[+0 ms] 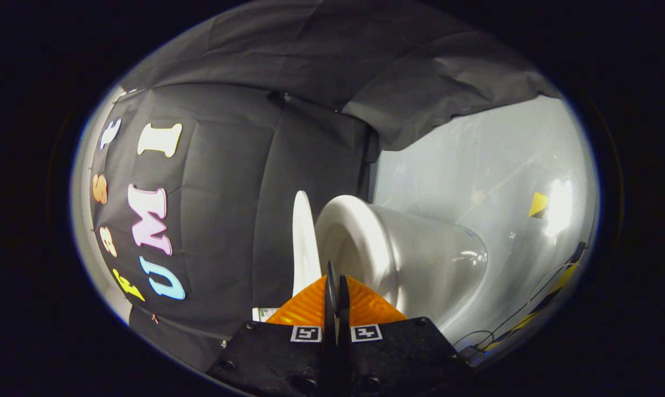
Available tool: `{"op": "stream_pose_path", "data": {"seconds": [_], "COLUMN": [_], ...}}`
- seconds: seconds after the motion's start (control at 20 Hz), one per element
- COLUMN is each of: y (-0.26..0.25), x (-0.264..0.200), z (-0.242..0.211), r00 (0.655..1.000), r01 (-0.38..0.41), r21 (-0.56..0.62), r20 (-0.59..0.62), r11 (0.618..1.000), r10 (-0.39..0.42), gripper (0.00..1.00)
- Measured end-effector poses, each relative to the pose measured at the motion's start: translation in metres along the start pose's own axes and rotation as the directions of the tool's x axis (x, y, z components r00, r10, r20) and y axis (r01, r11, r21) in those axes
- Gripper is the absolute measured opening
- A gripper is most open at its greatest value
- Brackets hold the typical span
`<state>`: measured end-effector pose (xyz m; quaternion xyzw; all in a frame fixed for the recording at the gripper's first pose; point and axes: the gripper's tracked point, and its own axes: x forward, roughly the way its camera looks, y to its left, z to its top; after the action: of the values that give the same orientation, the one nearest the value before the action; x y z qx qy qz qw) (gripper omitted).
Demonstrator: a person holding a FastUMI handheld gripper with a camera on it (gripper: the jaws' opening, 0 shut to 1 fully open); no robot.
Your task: Open the toilet lid.
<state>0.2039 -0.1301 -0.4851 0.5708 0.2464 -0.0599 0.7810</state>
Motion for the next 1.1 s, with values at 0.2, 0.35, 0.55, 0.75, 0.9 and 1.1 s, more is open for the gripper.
{"op": "stream_pose_path", "data": {"seconds": [0.2,0.35,0.55,0.75,0.9,1.1], "y": [0.044,0.083,0.144,0.195,0.227,0.262], "x": [-0.018,-0.027,-0.042,-0.058,-0.066,-0.076], "z": [-0.001,-0.009,-0.031,-0.059,-0.084,-0.118], "r00": [0.999,0.998,0.992,0.989,0.987,0.982], "r01": [-0.010,-0.012,-0.029,0.010,0.021,0.035], "r21": [-0.155,-0.229,-0.353,-0.489,-0.573,-0.677], "r20": [0.036,0.061,0.104,0.134,0.142,0.160], "r11": [0.988,0.973,0.935,0.872,0.819,0.735], "r10": [0.016,0.027,0.070,0.064,0.074,0.101], "gripper": [0.05,0.05,0.05,0.05,0.05,0.05]}}
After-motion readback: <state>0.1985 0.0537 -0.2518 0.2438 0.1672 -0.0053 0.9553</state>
